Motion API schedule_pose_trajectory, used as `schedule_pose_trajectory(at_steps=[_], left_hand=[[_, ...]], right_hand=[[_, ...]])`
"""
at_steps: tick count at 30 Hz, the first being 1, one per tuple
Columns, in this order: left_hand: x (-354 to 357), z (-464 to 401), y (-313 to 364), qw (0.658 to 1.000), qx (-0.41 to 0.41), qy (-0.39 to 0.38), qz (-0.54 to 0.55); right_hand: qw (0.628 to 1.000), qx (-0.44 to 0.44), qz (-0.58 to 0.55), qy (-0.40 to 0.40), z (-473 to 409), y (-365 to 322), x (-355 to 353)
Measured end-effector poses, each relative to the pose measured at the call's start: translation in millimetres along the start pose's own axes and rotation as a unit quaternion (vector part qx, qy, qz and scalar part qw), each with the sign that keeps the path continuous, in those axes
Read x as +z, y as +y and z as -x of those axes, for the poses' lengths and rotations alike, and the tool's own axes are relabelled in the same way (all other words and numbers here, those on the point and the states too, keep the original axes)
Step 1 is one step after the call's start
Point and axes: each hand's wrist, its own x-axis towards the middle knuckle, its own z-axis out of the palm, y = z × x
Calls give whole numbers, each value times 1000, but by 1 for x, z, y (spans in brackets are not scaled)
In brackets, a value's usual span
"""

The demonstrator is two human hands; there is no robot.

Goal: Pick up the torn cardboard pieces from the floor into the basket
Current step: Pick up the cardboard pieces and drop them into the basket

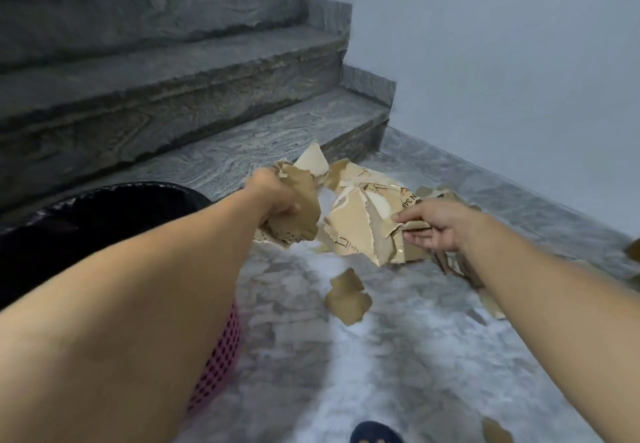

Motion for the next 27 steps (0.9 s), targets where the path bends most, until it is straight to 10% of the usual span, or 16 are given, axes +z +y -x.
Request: schedule_pose_trajectory(at_steps=[11,21,27], left_hand=[[-174,93,-66,988,-36,151,-18],[-205,137,-174,979,-151,127,-44],[-194,138,-212,971,-114,175,-116]], right_hand=[[986,-104,105,-81,113,-70,145],[963,-128,199,-132,141,-23,281],[890,-281,355,51,121,-8,289]])
